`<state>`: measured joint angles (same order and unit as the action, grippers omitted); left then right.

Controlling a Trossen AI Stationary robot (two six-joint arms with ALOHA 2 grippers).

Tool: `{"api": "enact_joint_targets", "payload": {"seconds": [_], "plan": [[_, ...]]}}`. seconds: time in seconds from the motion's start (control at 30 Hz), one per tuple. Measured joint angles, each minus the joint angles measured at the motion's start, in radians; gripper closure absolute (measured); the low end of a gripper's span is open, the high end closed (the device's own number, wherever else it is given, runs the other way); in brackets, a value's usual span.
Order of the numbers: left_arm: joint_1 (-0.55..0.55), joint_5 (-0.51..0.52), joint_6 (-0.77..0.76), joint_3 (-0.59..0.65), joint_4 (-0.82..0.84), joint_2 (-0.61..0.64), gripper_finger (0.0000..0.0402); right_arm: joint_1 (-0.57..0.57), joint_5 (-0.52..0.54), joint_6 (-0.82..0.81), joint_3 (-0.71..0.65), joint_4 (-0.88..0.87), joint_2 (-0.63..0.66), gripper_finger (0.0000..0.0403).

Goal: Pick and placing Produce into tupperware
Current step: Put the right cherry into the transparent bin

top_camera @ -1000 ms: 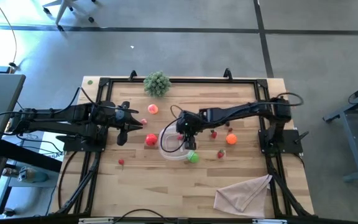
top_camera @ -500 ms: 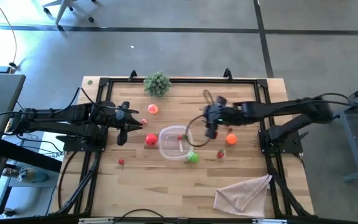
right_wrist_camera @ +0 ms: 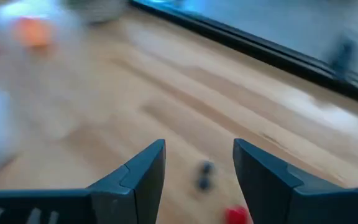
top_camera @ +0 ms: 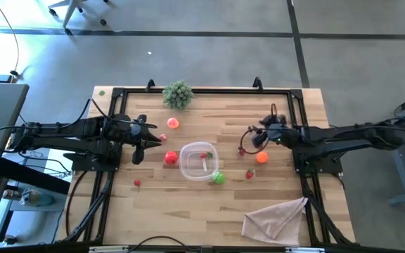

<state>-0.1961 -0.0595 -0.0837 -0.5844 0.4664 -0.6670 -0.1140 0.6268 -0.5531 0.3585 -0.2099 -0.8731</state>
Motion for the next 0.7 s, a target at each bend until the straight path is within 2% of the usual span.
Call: {"api": "enact_joint_targets", "payload": {"seconds": [0.1,0.33,0.53,0.7], "plan": [[0.0,0.0,0.0,0.0,0.0,0.0,0.035,-0.037,0.004,-0.021,-0.035,0.0,0.004,0.0222],[0.0,0.0,0.0,0.0,0.0,0.0,0.035,-0.114,-0.058,-0.101,-0.087,-0.002,0.003,0.0222],[0.0,0.0,0.0,0.0,0.0,0.0,0.035,-0.128,-0.08,-0.182,-0.145,0.008,0.003,0.0222],[0.0,0.0,0.0,0.0,0.0,0.0,0.035,-0.128,-0.124,-0.17,-0.184,0.067,0.002,0.0222]]}}
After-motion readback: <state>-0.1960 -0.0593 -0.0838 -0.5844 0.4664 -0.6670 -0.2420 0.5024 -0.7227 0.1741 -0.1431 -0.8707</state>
